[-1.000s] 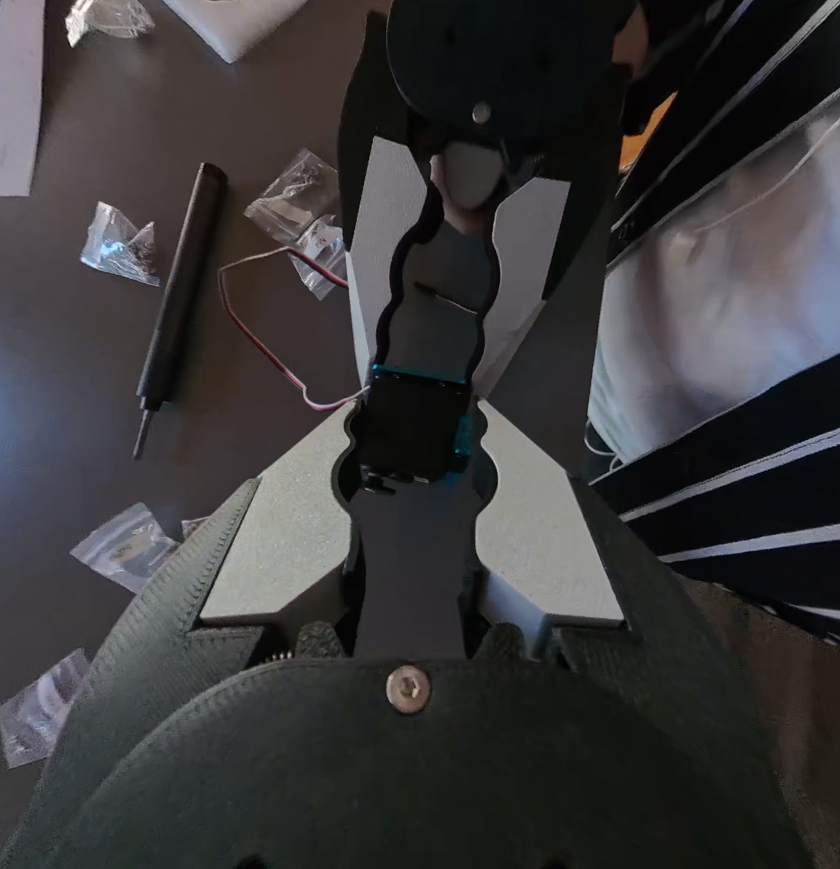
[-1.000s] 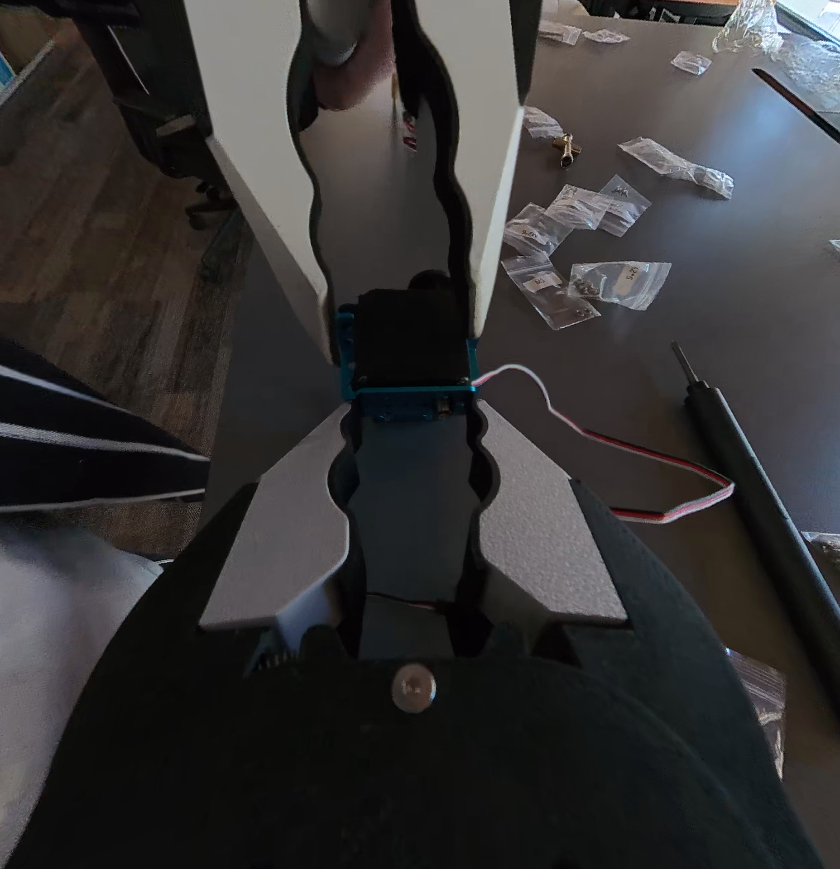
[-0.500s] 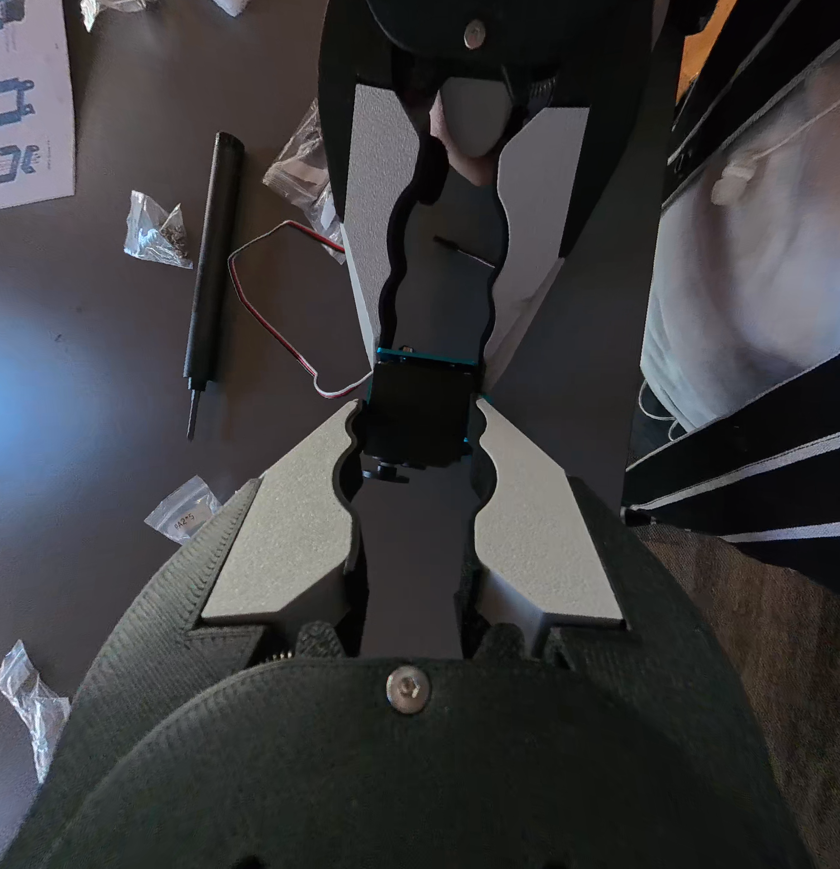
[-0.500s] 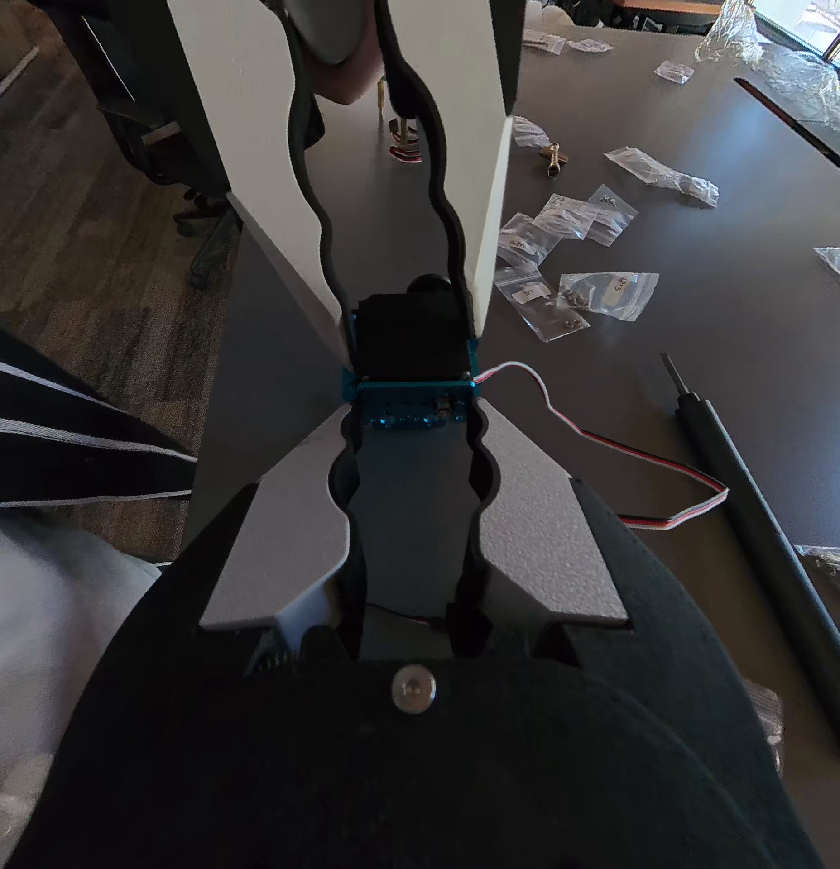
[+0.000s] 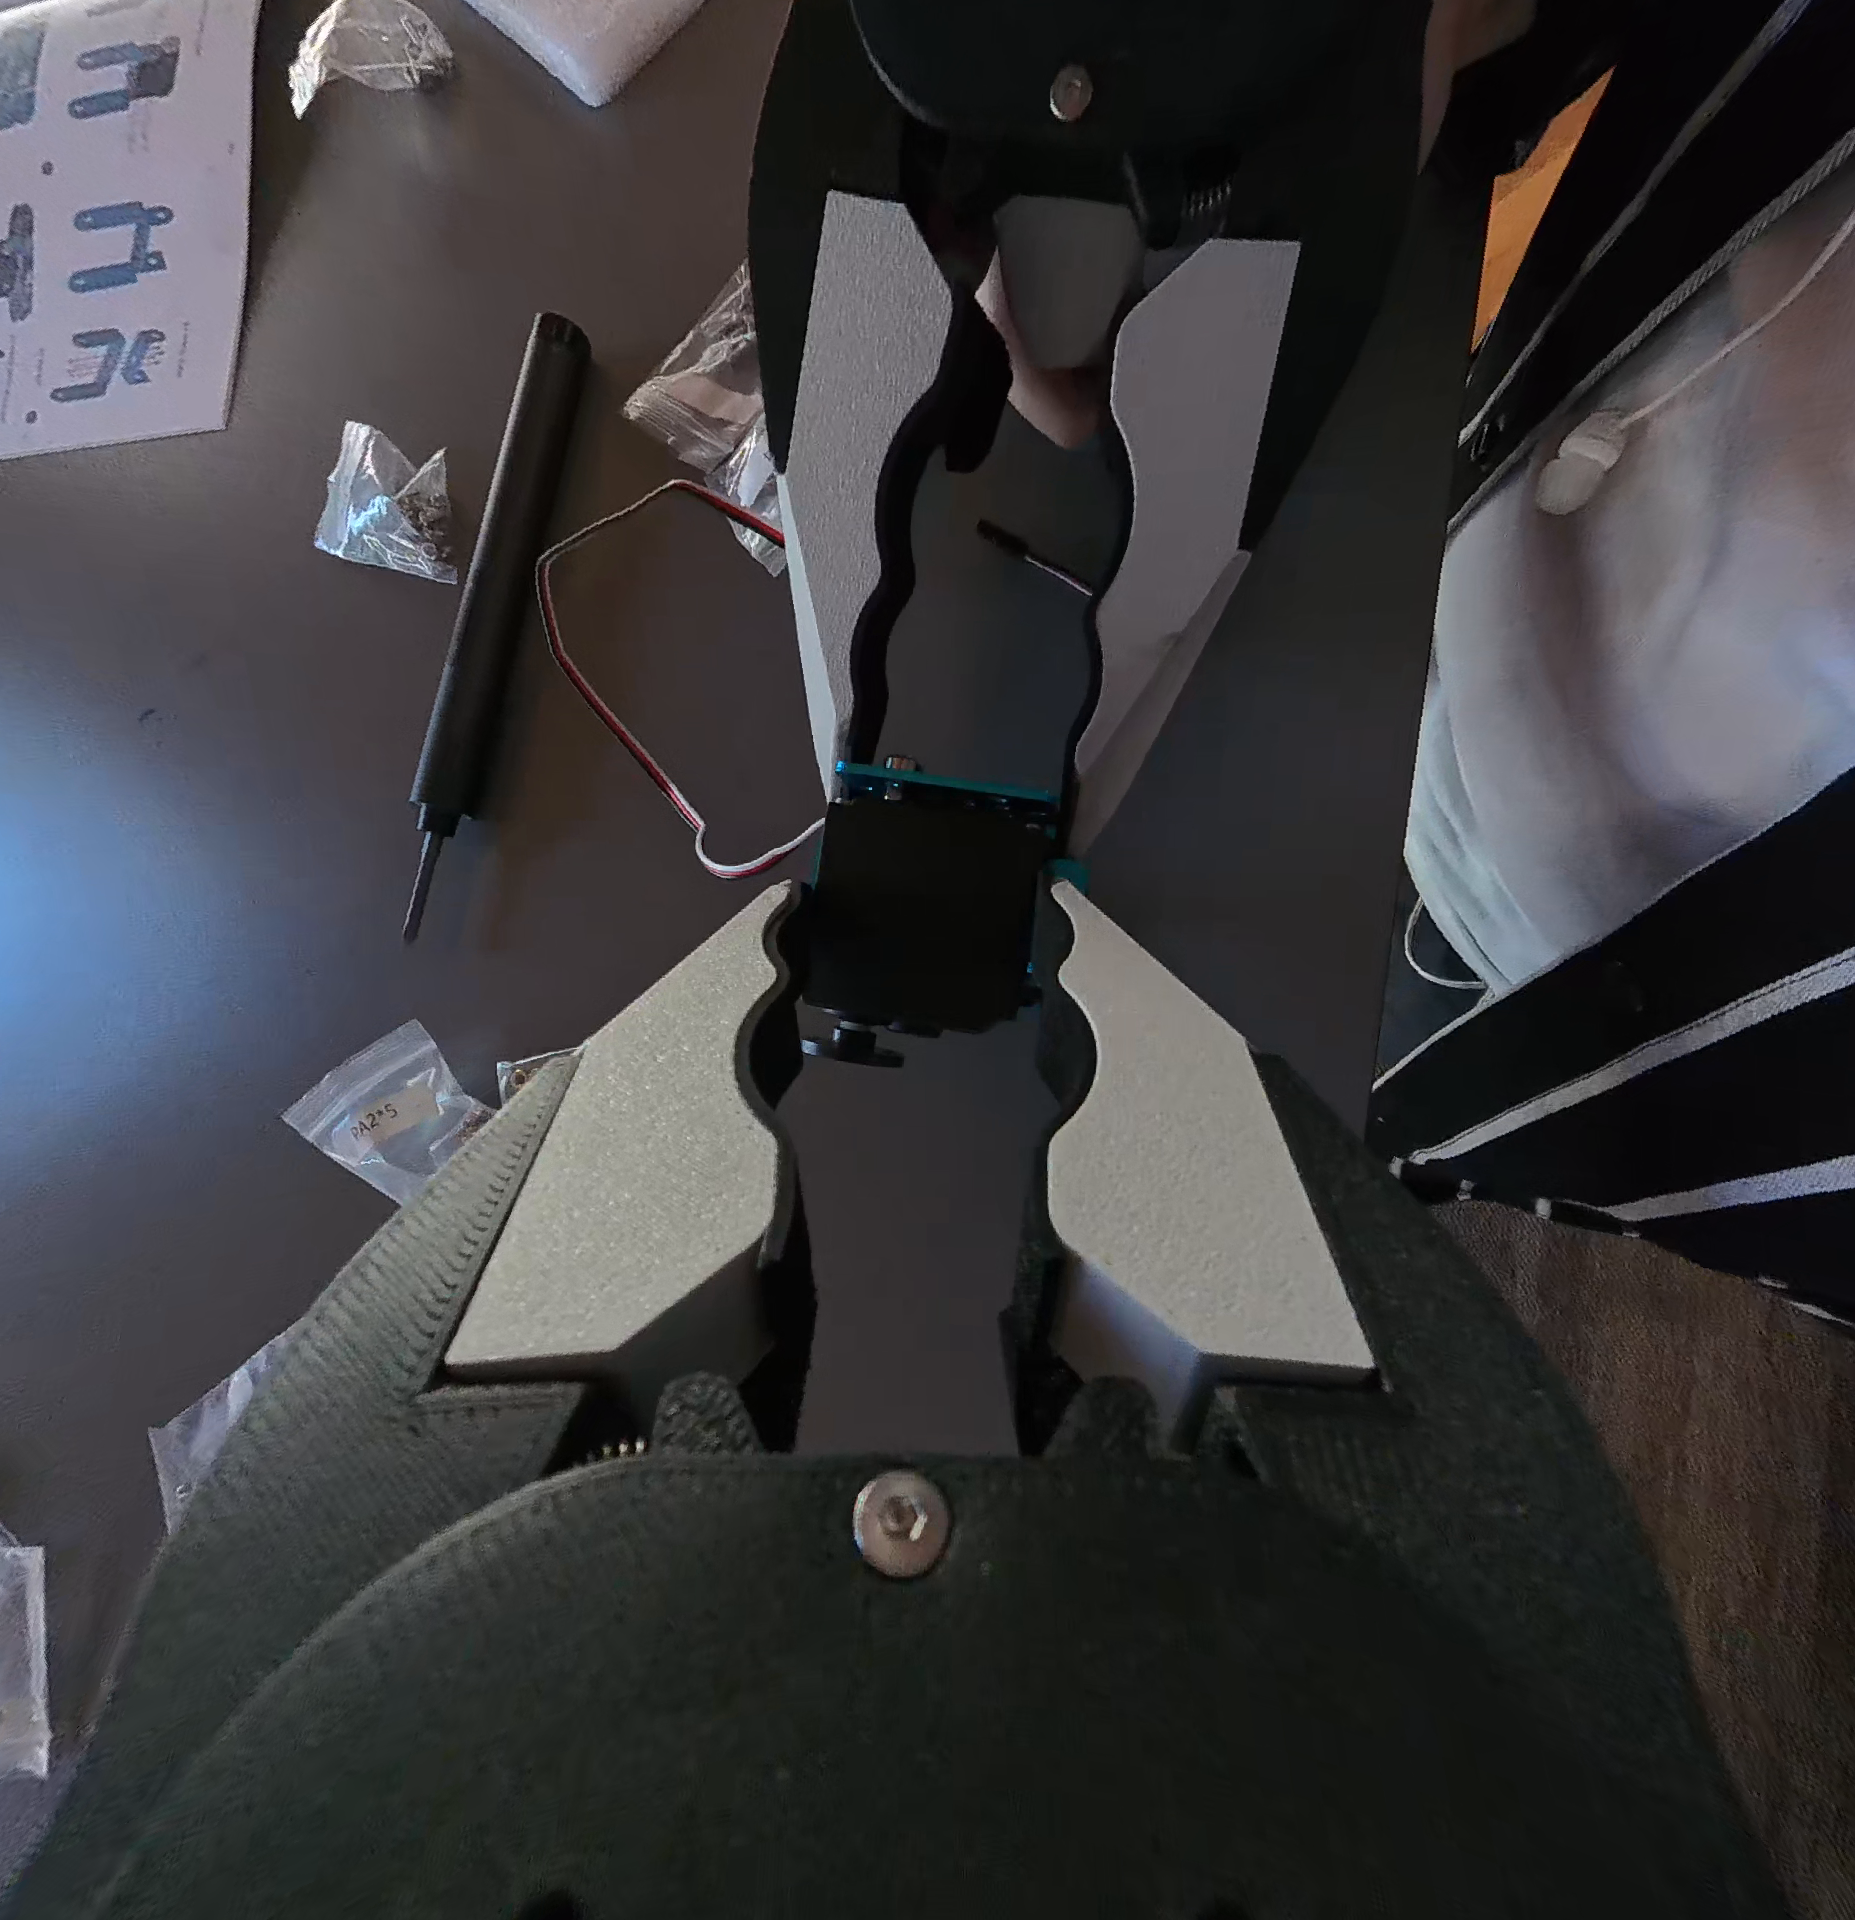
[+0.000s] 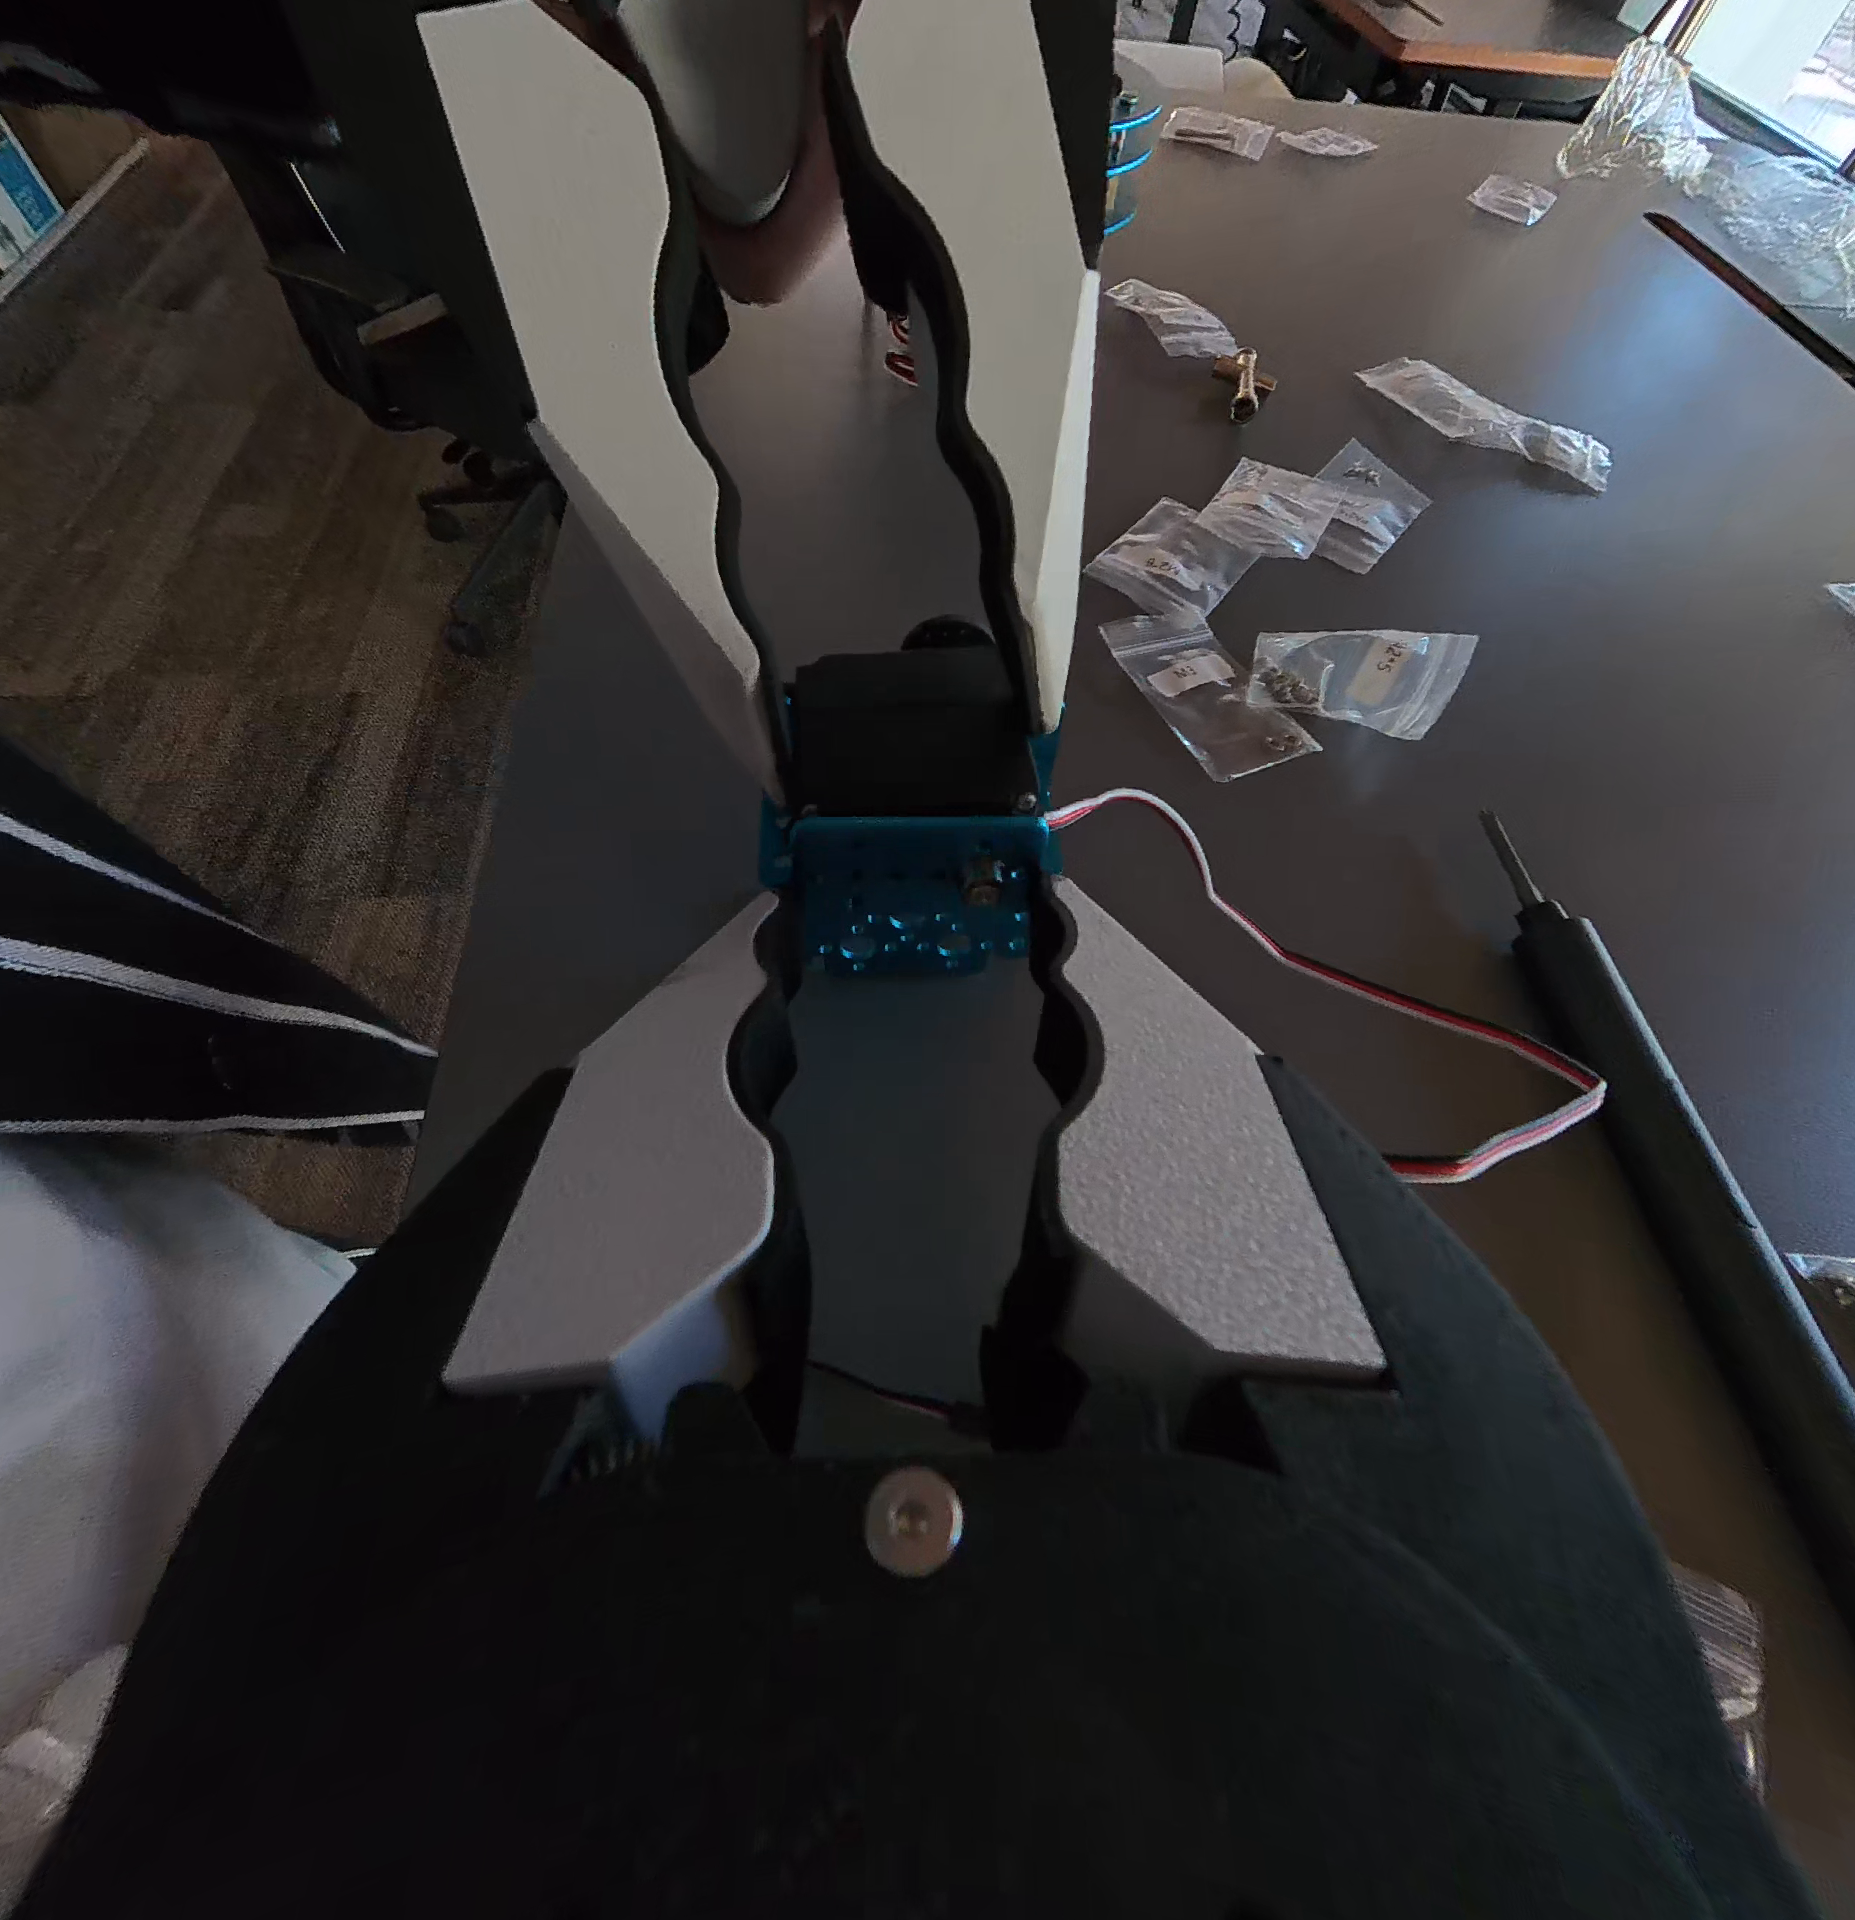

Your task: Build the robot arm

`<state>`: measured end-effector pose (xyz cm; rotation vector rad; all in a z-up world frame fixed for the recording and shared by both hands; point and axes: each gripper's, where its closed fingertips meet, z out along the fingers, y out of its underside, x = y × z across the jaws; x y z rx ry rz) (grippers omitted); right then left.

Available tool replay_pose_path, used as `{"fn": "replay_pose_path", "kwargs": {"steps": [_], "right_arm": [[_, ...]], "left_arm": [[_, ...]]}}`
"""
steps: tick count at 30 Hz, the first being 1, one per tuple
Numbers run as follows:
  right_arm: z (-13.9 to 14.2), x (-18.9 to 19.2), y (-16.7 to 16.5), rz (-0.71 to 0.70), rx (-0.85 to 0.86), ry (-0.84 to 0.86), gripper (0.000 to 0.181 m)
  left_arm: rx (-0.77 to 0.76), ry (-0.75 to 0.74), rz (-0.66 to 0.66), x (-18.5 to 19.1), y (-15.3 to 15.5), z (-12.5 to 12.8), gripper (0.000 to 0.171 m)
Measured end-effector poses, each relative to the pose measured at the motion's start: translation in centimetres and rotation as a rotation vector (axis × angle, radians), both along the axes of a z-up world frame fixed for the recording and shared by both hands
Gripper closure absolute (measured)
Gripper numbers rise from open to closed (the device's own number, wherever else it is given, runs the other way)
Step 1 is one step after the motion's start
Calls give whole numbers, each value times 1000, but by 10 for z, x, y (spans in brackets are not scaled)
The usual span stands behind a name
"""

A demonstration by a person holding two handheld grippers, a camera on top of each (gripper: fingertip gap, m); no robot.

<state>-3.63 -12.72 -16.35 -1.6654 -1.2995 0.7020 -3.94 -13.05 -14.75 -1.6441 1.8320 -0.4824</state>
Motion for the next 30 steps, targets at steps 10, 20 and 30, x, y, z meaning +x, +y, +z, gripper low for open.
{"fn": "replay_pose_path", "kwargs": {"steps": [10,20,30], "right_arm": [[0,0,1,-1,-8,4,138],[0,0,1,3,-10,5,138],[0,0,0,3,0,3,138]], "left_arm": [[-14,-28,29,-4,2,4,130],[-15,-46,16,0,0,5,130],[-22,-23,-6,2,-1,0,130]]}}
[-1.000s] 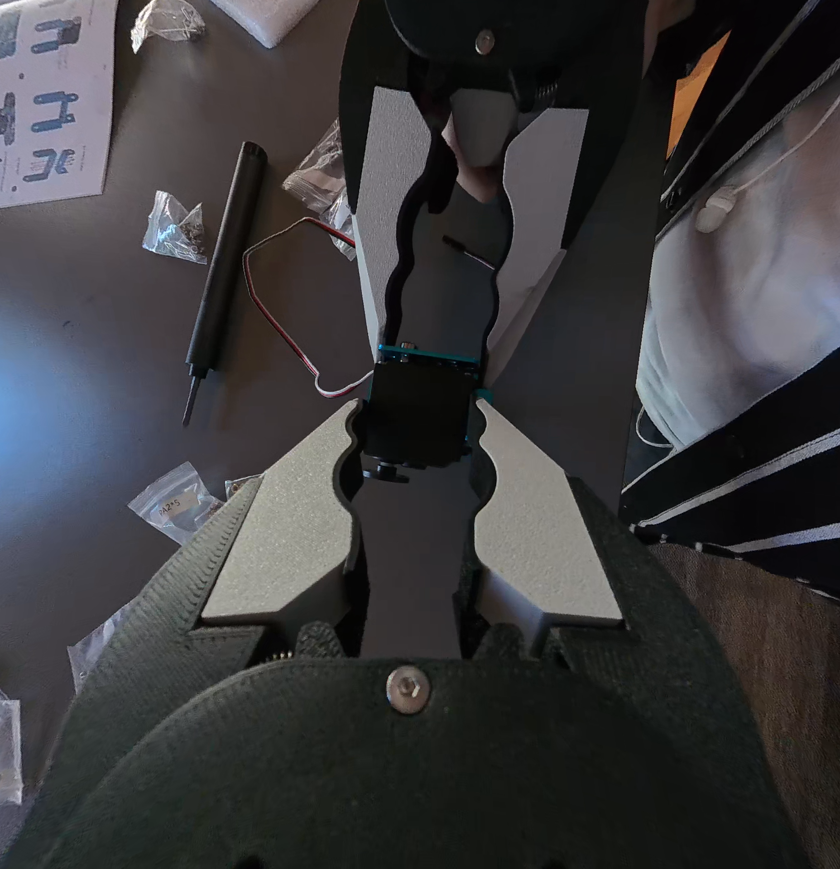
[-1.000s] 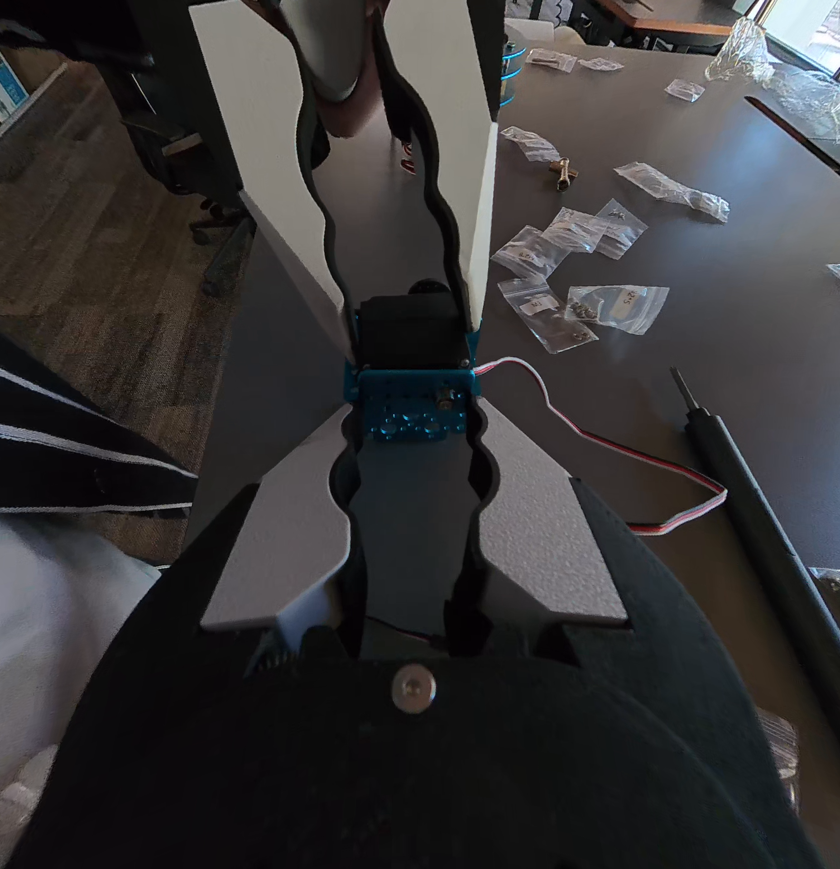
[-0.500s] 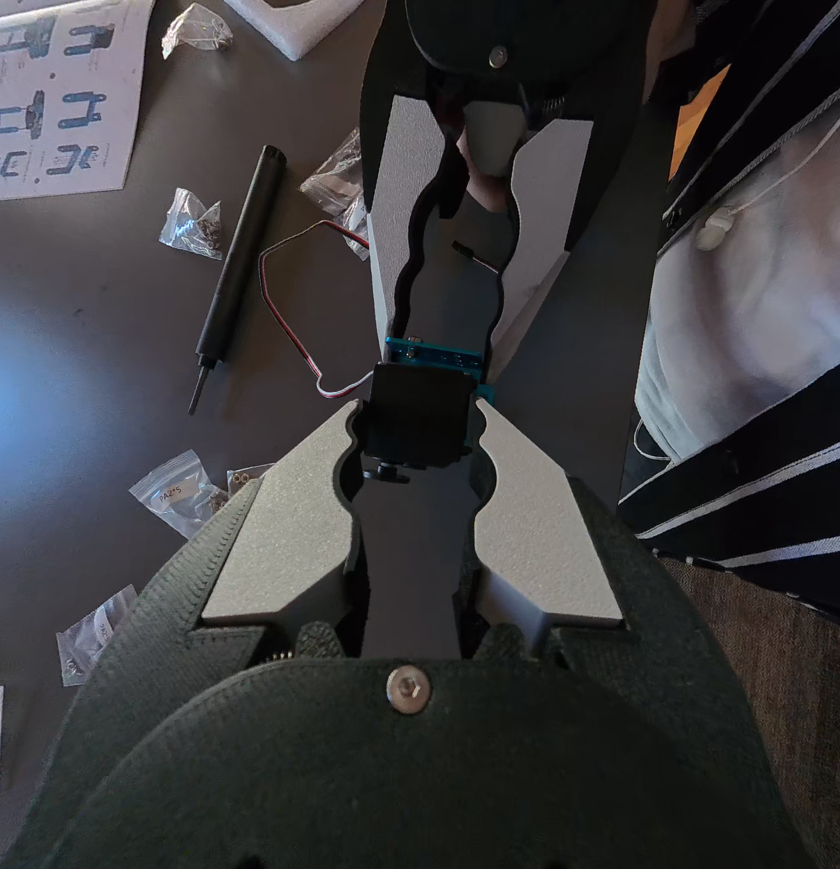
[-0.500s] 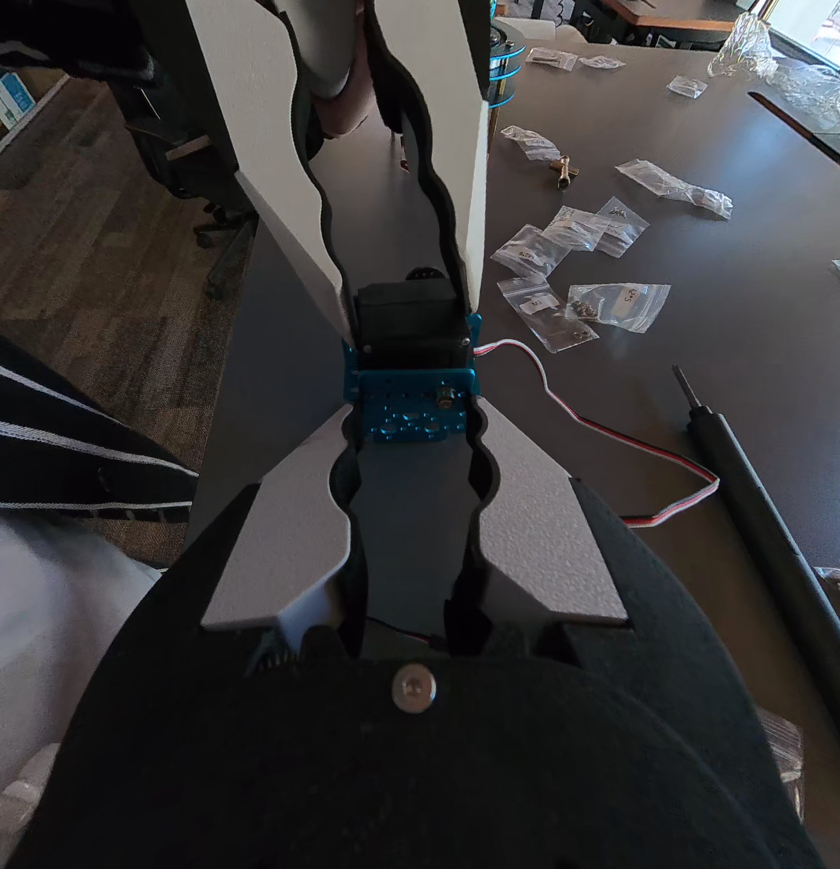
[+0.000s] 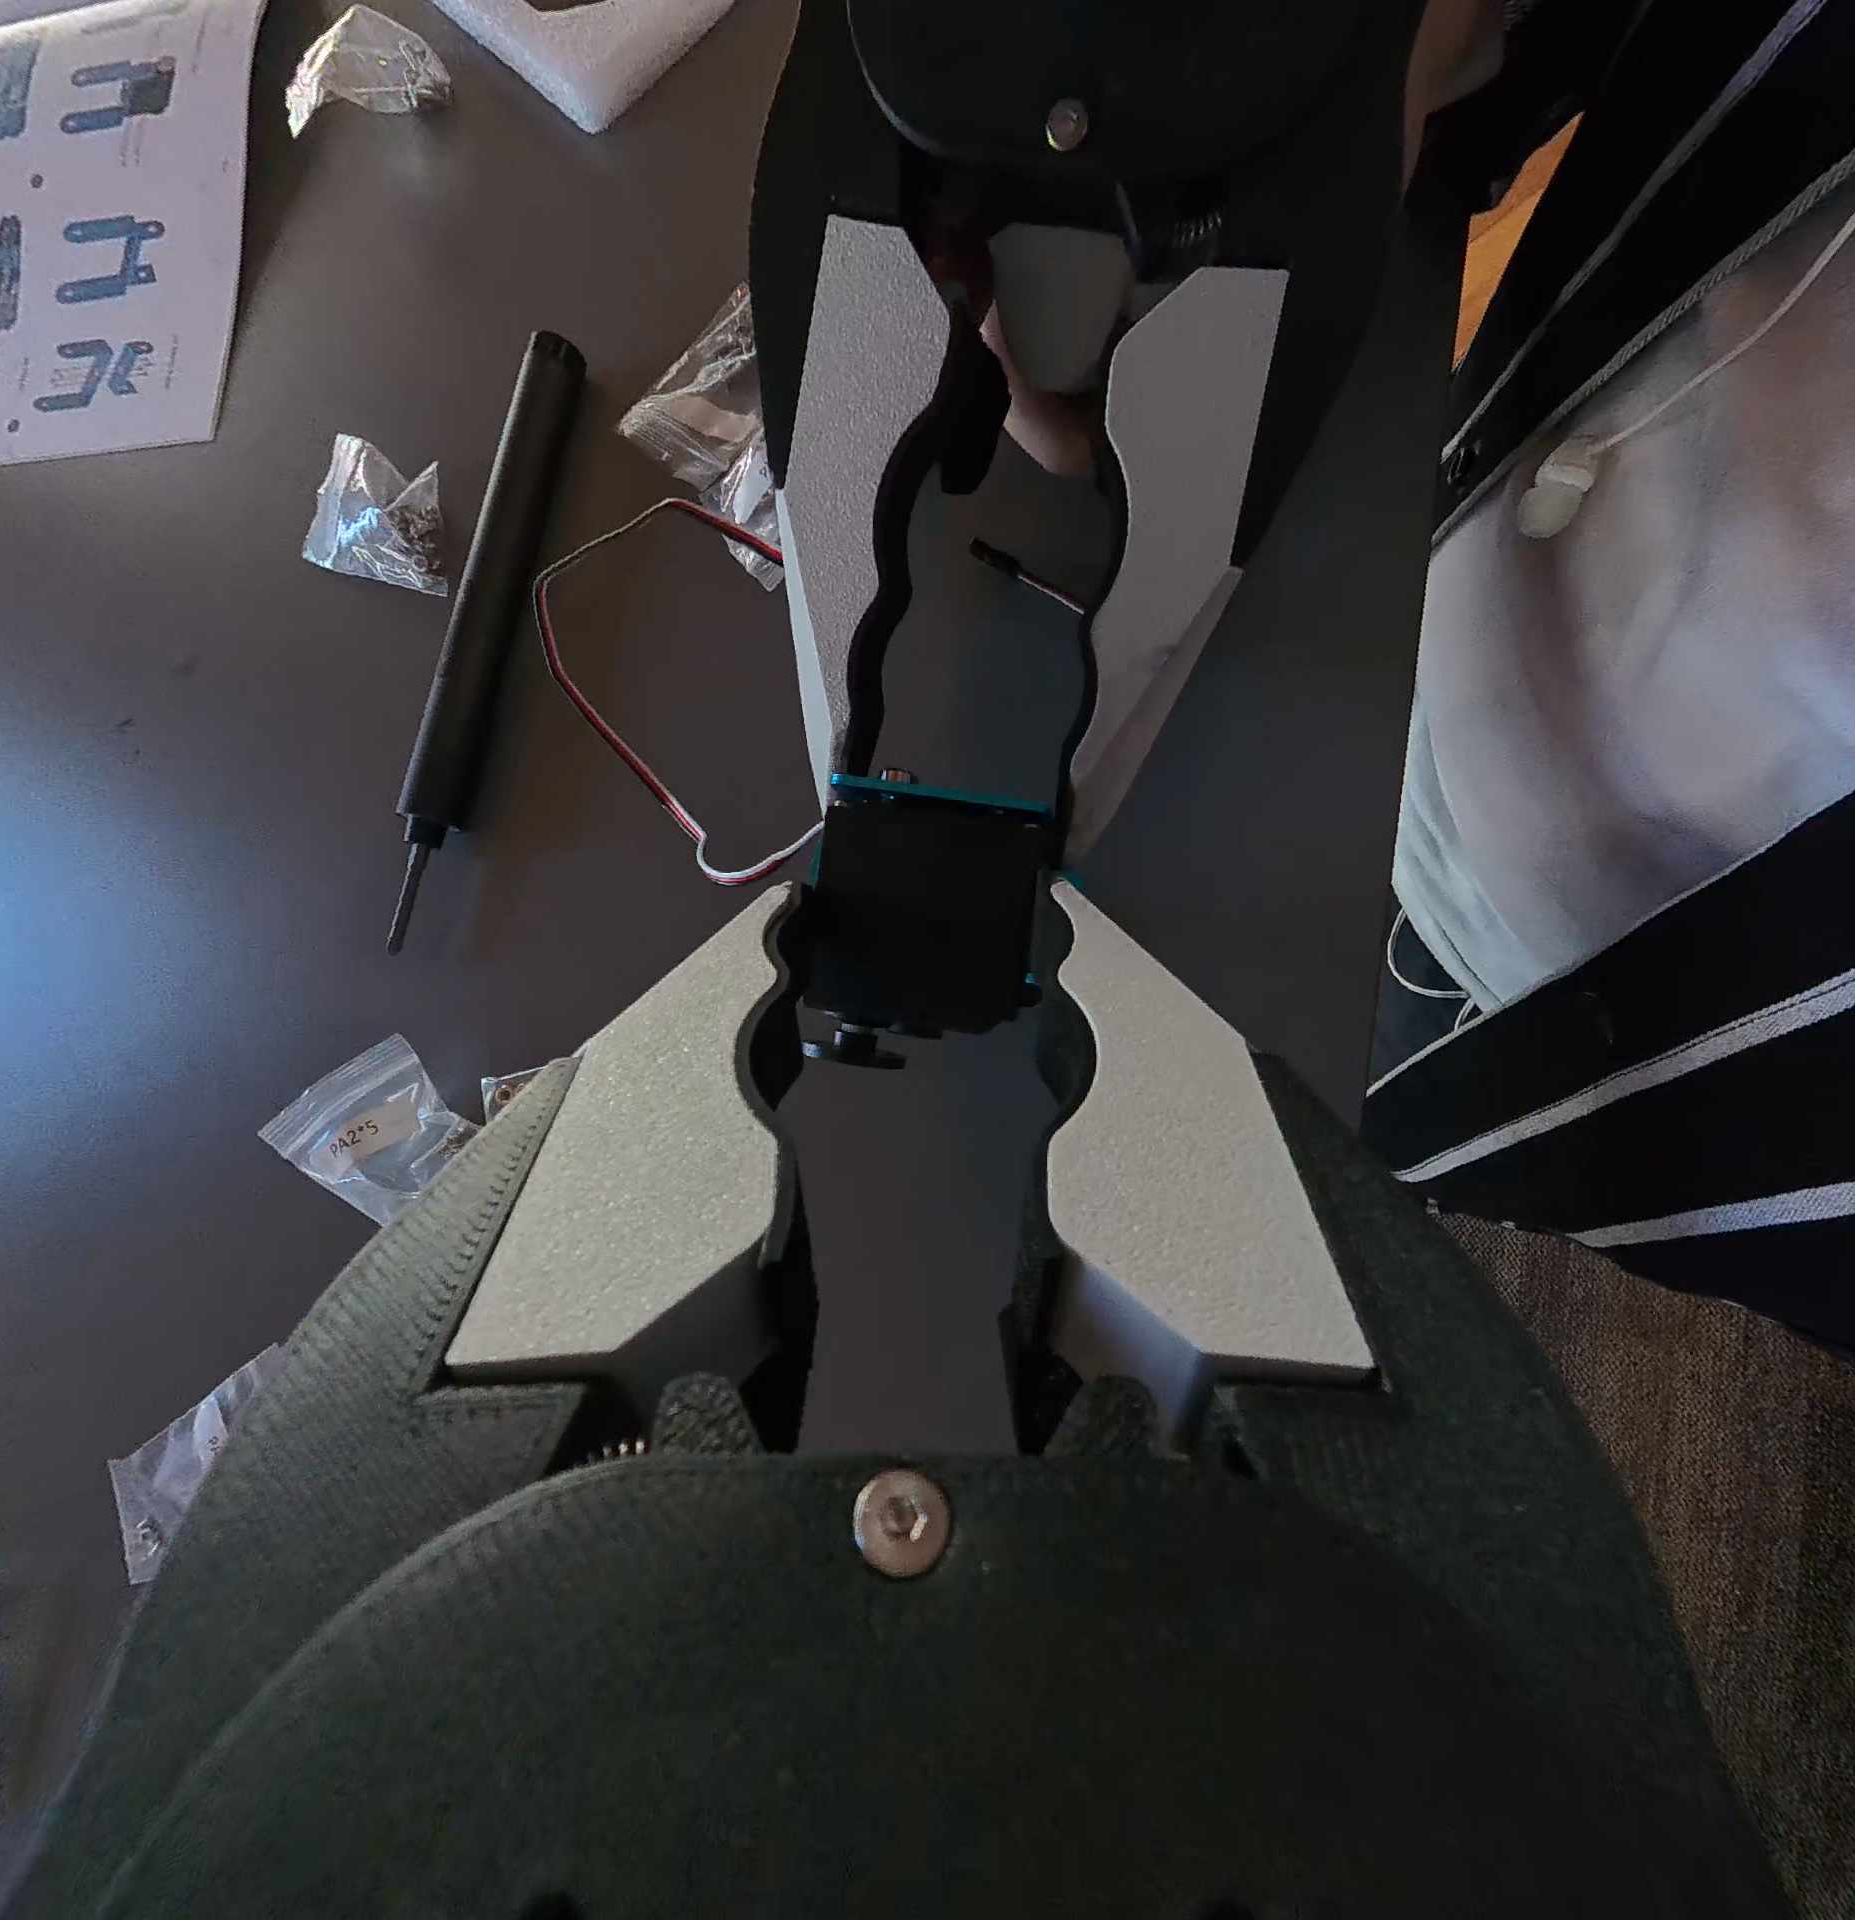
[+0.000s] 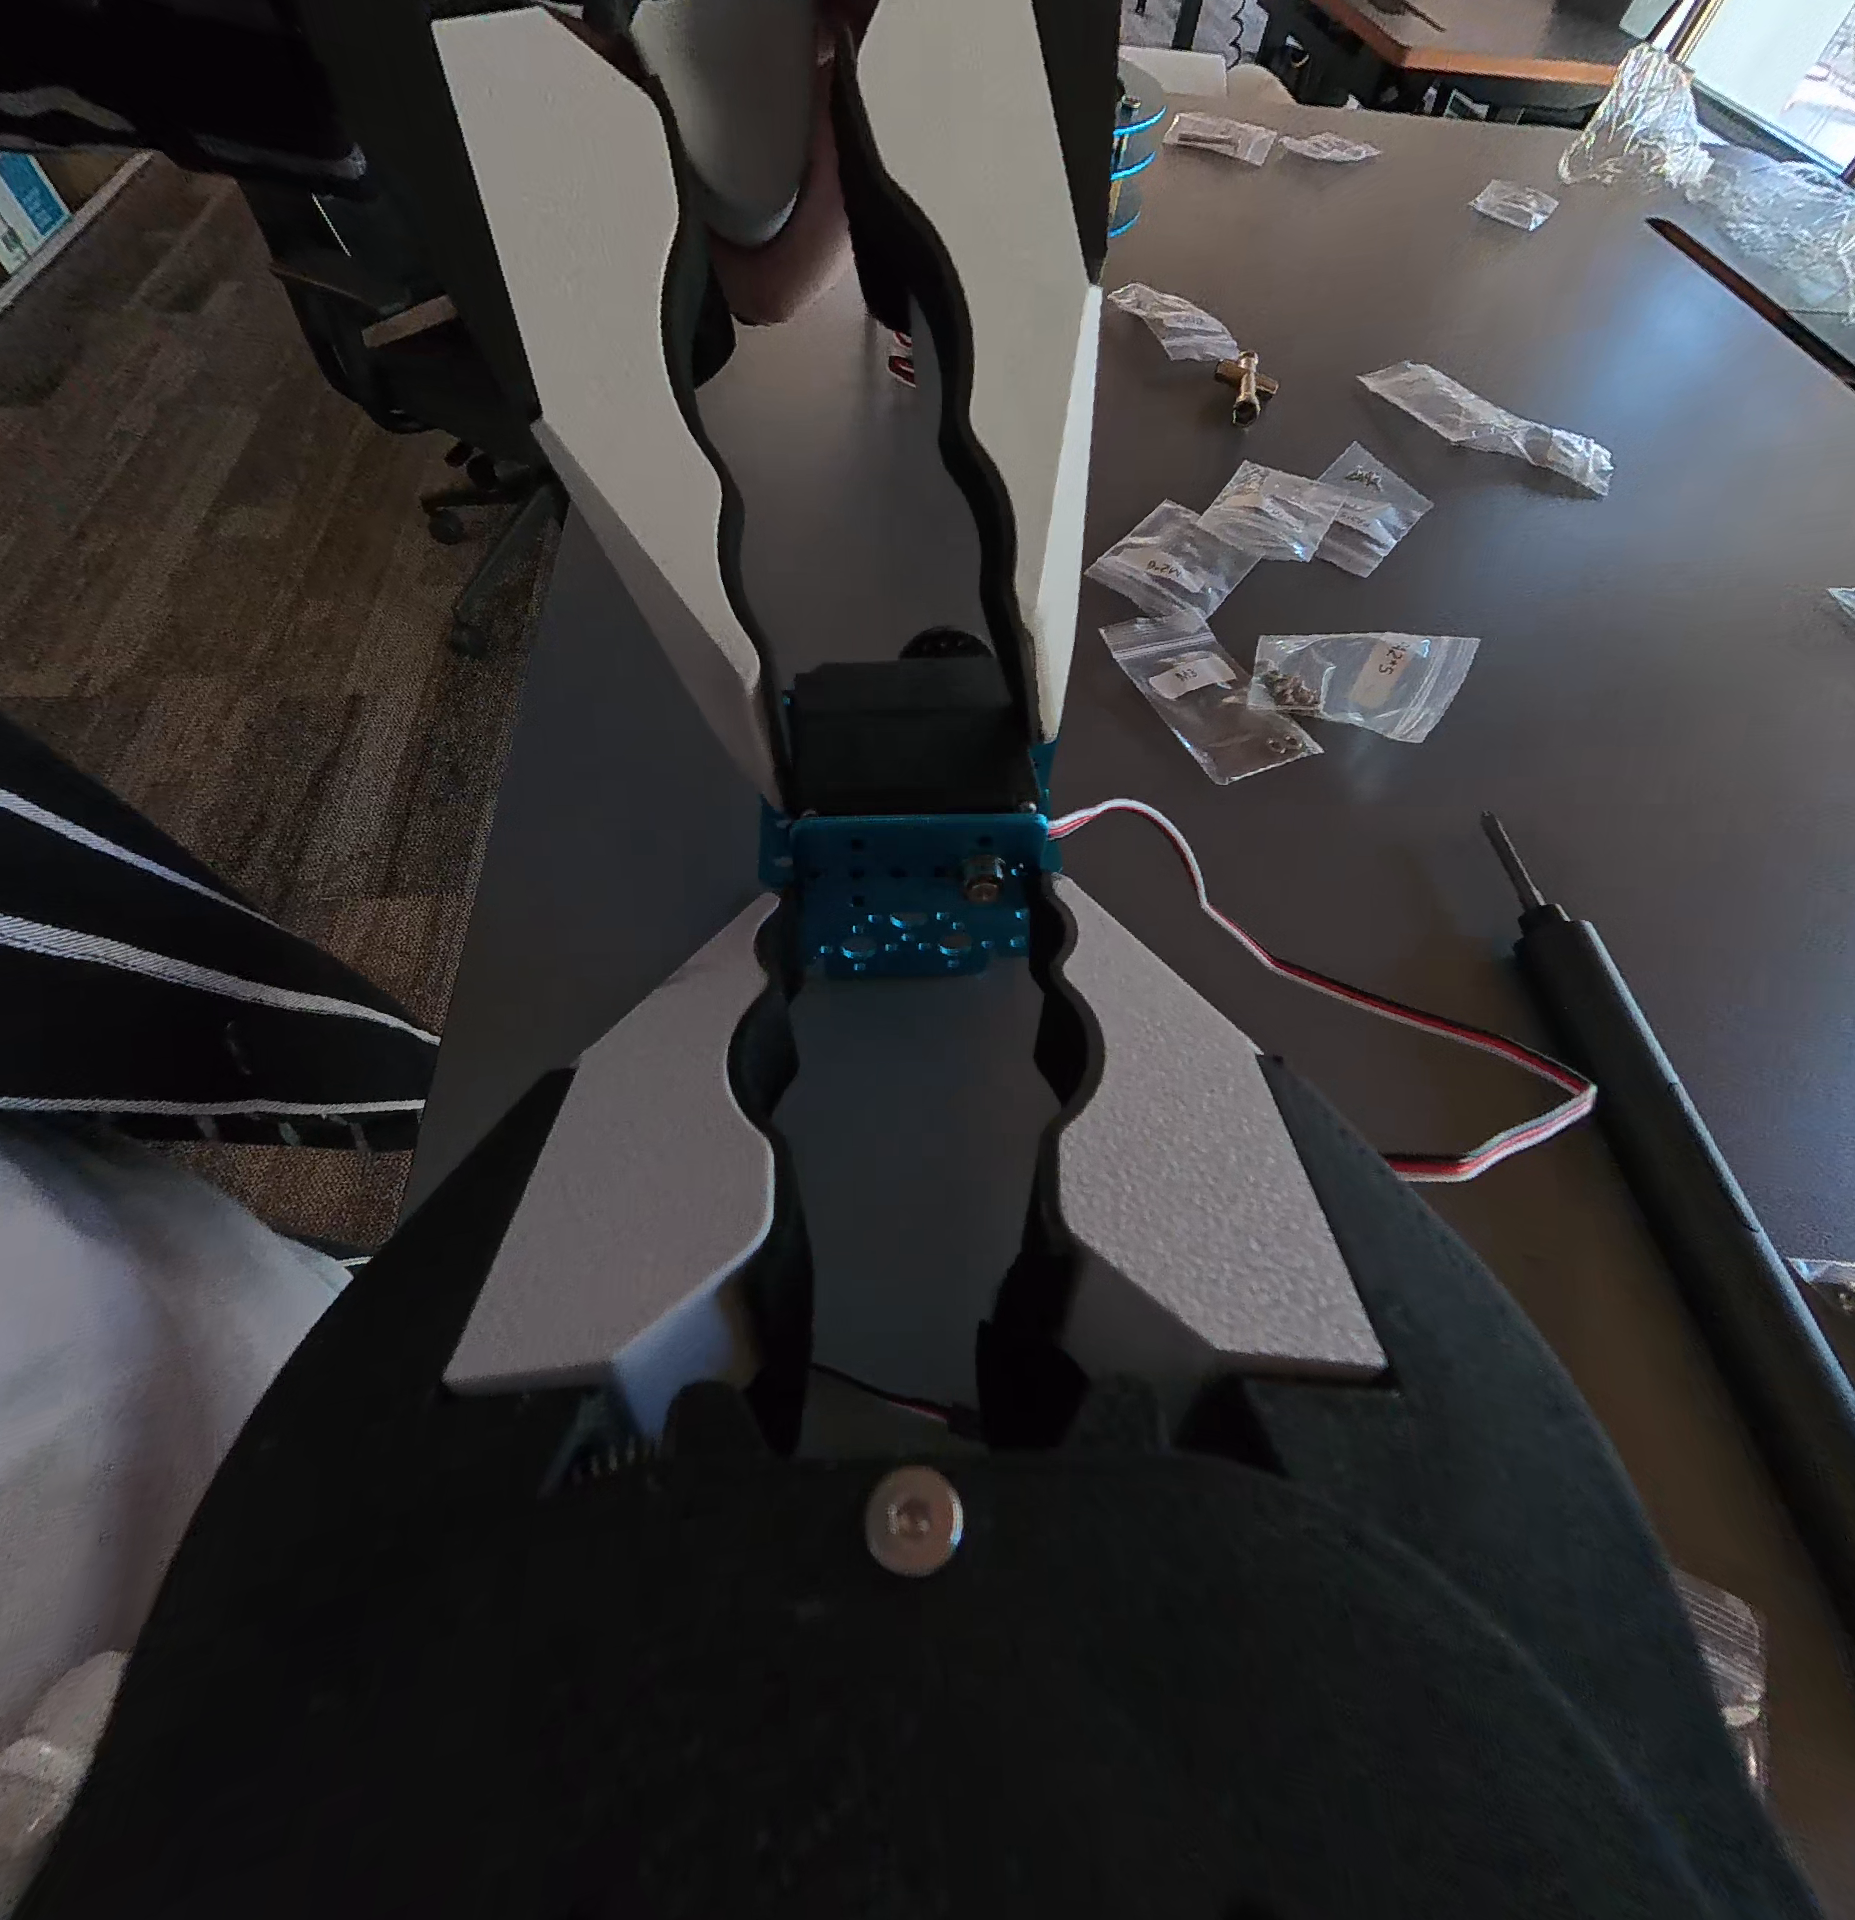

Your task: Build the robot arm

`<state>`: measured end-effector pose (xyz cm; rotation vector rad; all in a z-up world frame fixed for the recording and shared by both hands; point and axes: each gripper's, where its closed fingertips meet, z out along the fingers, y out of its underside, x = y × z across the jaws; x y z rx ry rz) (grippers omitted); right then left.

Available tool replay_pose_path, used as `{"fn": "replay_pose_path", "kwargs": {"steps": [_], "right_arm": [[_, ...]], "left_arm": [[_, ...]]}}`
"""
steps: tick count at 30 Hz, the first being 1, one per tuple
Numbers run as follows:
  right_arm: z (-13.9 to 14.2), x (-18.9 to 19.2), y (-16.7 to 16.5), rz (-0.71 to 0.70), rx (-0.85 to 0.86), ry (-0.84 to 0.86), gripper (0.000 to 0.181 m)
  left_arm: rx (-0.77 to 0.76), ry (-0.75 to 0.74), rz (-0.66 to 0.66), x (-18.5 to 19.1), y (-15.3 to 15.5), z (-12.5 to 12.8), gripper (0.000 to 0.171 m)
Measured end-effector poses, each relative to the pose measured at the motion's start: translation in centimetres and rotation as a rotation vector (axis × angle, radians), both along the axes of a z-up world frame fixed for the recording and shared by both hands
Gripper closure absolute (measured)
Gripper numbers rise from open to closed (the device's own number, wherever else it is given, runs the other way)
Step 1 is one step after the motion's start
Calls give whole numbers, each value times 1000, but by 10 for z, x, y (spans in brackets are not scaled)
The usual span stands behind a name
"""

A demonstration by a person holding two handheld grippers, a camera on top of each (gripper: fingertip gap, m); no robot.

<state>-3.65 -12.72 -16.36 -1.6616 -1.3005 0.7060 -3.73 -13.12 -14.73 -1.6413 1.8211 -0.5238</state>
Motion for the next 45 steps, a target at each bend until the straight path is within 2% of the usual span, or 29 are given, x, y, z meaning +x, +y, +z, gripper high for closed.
{"fn": "replay_pose_path", "kwargs": {"steps": [14,27,33,36,40,45], "right_arm": [[-4,-1,-6,54,-22,-16,138],[-12,-1,1,12,-38,-66,139],[-12,-1,0,11,-9,-82,143],[-13,0,0,9,-14,-83,143],[-13,0,1,9,-28,-81,143],[-14,-1,1,11,-37,-84,143]], "left_arm": [[-32,-29,-59,7,-8,1,131],[-42,-32,-38,15,-4,0,131],[-177,-166,9,22,-5,13,140],[-198,-208,43,20,-1,13,136],[-222,-240,110,10,2,23,115],[-144,-228,161,-13,-1,19,122]]}}
